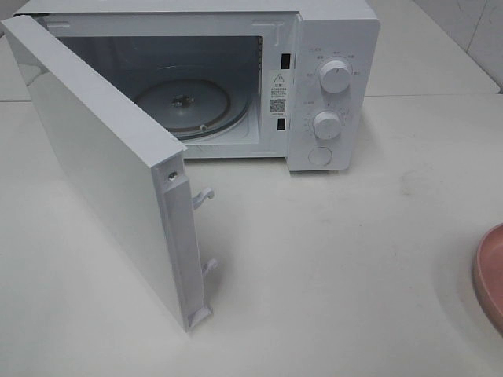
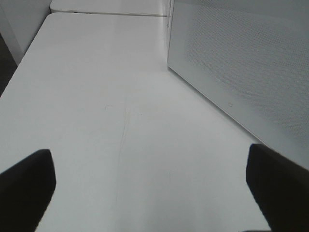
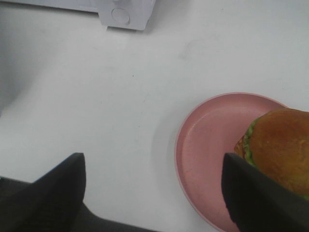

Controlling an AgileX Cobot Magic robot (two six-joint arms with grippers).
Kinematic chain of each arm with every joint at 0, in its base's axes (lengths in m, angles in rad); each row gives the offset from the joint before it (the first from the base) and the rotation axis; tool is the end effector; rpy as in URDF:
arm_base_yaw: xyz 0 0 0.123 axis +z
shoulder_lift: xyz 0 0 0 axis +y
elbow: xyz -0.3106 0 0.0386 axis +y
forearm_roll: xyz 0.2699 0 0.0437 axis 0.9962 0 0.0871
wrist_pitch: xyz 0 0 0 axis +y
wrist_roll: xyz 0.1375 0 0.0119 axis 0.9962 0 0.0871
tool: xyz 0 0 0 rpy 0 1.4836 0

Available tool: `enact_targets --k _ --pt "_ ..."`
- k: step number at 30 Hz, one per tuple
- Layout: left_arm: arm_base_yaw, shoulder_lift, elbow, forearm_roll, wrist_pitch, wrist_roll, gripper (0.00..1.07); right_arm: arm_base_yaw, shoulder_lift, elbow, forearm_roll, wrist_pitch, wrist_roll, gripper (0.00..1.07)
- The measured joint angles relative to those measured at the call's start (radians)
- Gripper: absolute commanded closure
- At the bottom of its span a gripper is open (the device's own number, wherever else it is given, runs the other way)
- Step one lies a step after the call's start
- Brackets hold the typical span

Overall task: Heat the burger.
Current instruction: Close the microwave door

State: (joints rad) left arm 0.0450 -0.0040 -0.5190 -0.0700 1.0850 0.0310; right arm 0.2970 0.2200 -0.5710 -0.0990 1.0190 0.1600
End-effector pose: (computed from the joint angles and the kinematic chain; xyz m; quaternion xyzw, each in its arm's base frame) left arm 0.0241 -0.0075 0.2701 -0.0038 0.8530 -0.0151 0.5216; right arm 0.0596 0.0061 0.2870 -0.0630 0.8766 0.0594 0.4733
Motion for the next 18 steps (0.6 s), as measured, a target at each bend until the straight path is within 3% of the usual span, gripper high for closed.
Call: enact_targets --k 18 --pt "0.000 0.000 0.000 0.000 0.000 0.000 0.07 -0.172 -0.224 0.072 0.006 -0.013 -0.007 0.32"
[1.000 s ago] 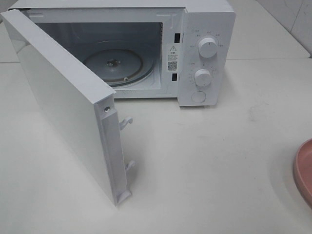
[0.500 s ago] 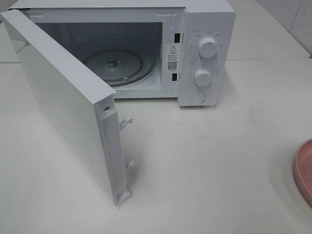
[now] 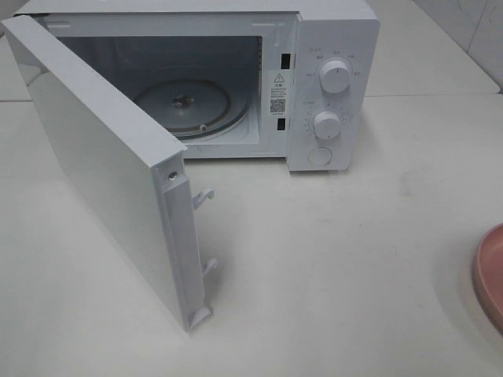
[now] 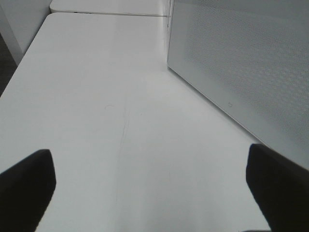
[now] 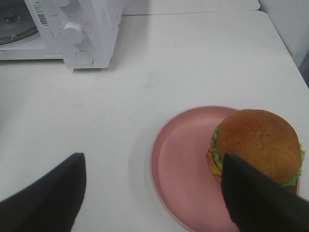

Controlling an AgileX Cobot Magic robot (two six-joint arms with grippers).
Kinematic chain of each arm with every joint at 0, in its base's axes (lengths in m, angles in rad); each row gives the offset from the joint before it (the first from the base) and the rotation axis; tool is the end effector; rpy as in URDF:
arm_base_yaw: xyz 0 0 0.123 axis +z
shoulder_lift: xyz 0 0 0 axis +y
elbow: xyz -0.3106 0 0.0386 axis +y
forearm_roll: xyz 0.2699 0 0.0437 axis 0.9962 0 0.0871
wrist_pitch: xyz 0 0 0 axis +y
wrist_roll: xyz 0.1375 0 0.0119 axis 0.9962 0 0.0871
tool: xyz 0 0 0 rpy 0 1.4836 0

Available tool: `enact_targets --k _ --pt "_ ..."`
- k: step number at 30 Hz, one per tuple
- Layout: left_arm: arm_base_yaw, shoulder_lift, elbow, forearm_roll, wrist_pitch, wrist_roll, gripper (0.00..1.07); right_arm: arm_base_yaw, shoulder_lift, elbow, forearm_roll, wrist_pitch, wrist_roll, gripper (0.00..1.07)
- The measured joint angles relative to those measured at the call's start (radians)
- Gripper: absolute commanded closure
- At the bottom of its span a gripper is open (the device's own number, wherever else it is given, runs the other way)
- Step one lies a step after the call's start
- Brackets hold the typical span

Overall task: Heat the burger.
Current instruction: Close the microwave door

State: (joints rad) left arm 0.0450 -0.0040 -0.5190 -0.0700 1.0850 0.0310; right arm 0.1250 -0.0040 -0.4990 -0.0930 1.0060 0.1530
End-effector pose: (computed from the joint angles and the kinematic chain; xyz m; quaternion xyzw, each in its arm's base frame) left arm 0.0241 -0.0075 0.2701 -0.0038 0.8530 -0.0151 0.5216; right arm 0.0317 -0.0069 0.2733 0.0123 0.8368 0.0295 0.5465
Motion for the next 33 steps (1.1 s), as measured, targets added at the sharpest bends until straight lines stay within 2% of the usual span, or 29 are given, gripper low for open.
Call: enact_targets --k 33 --pt "0.000 0.000 0.000 0.000 0.000 0.000 0.07 -0.006 0.000 0.001 0.018 -0.001 -0.024 0.32"
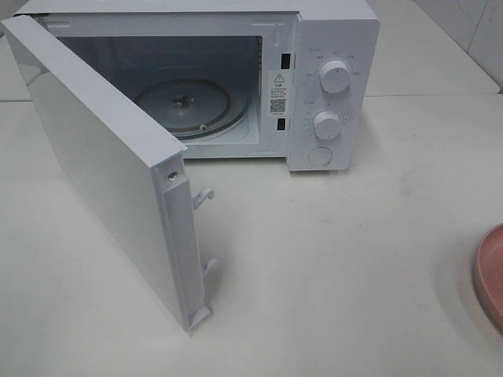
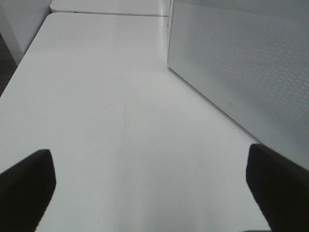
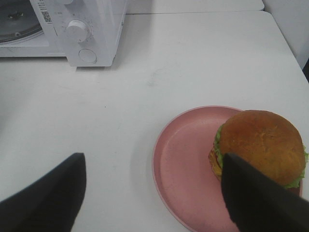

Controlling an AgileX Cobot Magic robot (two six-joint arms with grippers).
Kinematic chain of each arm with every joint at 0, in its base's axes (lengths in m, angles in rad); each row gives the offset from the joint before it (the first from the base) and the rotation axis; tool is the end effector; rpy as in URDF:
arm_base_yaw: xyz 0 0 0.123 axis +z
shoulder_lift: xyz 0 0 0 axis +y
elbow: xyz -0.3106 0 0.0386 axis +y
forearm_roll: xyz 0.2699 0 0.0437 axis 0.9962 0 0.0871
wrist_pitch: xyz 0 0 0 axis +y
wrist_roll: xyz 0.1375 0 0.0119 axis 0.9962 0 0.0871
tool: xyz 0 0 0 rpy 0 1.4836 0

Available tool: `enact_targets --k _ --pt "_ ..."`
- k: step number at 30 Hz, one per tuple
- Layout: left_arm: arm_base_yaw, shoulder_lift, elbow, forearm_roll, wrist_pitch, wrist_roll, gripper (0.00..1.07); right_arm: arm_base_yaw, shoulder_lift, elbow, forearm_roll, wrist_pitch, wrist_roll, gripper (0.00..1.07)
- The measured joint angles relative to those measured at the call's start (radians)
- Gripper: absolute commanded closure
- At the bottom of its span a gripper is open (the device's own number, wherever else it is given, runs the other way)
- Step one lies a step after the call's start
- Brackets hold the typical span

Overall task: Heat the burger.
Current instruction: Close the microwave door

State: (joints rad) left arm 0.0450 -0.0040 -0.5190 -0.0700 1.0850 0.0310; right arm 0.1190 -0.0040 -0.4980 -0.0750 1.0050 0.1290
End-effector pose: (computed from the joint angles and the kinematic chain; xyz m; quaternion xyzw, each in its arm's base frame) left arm 0.0241 -0.0075 0.2701 -0.0038 0.8530 -0.0151 0.5216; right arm 0.0317 -0.0050 0.2730 0.0046 0.8372 0.0303 0.5460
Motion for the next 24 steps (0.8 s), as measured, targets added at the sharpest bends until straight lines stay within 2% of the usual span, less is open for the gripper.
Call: enact_targets --k 24 --pt "0.000 0.000 0.000 0.000 0.000 0.000 0.07 0.000 0.000 0.000 0.000 0.000 0.000 0.32"
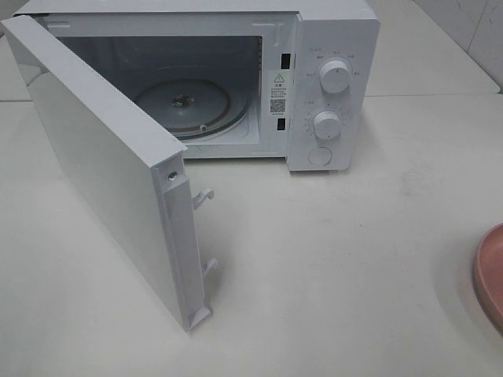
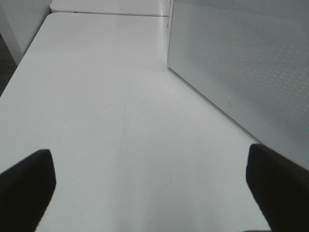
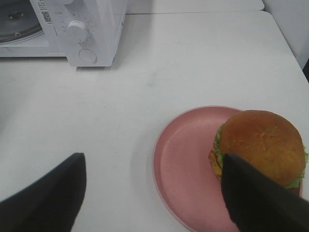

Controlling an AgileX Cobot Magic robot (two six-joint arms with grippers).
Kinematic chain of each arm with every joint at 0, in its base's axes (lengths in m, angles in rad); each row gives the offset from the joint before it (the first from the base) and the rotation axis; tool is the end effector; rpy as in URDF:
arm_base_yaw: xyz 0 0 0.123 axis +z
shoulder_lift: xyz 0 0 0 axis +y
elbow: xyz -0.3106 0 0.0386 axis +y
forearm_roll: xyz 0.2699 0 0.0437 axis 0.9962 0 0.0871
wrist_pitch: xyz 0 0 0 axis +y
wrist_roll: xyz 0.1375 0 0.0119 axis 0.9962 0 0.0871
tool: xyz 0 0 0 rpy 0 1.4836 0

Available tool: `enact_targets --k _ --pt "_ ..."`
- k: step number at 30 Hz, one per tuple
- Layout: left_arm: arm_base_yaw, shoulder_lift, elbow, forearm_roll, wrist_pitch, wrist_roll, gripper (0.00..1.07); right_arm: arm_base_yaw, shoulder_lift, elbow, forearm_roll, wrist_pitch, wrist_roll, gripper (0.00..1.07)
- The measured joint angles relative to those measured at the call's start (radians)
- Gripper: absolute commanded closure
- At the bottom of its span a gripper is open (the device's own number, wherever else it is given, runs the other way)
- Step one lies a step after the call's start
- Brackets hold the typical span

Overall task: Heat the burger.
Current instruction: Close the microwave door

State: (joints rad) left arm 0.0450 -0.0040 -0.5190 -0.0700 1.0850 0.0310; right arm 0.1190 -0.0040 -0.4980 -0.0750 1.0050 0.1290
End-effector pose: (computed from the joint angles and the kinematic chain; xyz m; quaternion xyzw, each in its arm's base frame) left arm 0.0241 -0.0075 0.2701 -0.0038 0.8530 -0.0151 0.5216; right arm 0.0317 -0.0050 0.2730 0.0046 0.8372 0.0303 0.5460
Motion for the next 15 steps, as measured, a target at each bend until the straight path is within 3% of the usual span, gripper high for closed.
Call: enact_targets --k 8,15 --pt "0.000 0.001 0.000 0.000 0.000 0.000 0.07 0.000 0.000 0.000 0.000 0.000 0.000 0.32" --pt "0.000 0.086 -0.007 -0.004 -0.012 0.000 0.26 0.000 0.000 0.000 0.000 0.000 0.000 0.32"
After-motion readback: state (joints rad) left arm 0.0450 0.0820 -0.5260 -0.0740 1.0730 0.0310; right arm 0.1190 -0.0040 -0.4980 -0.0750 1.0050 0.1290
